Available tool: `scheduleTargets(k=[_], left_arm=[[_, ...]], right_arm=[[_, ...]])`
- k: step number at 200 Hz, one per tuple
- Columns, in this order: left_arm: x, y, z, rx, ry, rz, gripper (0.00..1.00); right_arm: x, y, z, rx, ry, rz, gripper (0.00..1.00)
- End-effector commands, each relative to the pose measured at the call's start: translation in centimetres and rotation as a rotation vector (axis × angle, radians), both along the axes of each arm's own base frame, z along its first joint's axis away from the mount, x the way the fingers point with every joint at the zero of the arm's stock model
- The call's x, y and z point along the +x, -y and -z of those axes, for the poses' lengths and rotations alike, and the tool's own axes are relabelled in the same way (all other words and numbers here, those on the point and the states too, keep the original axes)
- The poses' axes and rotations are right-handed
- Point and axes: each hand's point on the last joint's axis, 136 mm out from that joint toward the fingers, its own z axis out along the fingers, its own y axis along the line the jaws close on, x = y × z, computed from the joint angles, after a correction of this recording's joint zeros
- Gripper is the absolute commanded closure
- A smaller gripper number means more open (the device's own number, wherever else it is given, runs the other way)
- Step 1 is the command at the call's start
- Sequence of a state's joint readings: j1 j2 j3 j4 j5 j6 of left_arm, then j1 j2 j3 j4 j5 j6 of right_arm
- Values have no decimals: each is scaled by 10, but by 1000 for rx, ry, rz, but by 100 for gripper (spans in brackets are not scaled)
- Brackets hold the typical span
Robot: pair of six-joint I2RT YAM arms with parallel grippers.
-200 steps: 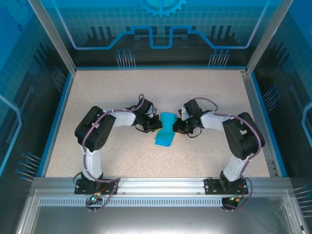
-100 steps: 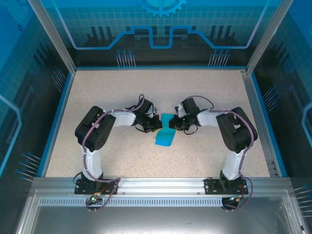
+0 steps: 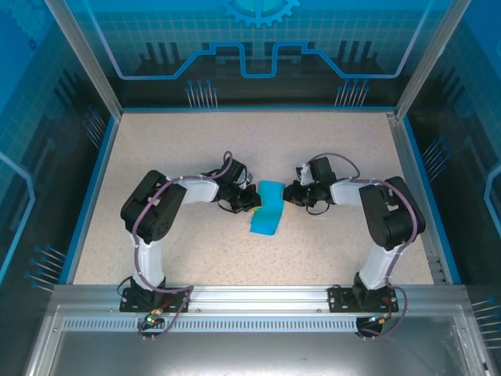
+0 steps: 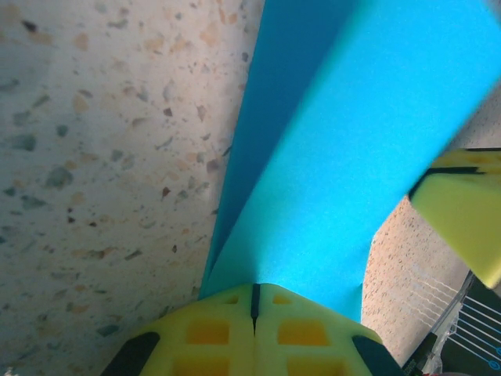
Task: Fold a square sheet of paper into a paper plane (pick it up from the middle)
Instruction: Fold the square sheet of paper in half at the center of the table.
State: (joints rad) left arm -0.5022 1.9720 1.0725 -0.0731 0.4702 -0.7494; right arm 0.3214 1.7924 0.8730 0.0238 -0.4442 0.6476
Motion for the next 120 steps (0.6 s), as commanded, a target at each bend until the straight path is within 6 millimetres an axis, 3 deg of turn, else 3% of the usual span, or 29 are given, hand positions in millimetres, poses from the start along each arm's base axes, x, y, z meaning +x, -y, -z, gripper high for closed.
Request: scheduleTargets(k=[1,22,50,120], left_arm=[[-57,-46,73,254,-243,-7,97],[-57,-46,73,256,-245,-10,97],[-59,-47,73,260,-253,-11,97],[-63,-50,75,276,-269,-14,98]], right_arm=[[5,-24,-20,-38,48,-37,86],[5,-38,-10,-36,25,-54,86],[8,-39,8,-62,-28,-60,87],[29,8,30,-115,-60,30,87]])
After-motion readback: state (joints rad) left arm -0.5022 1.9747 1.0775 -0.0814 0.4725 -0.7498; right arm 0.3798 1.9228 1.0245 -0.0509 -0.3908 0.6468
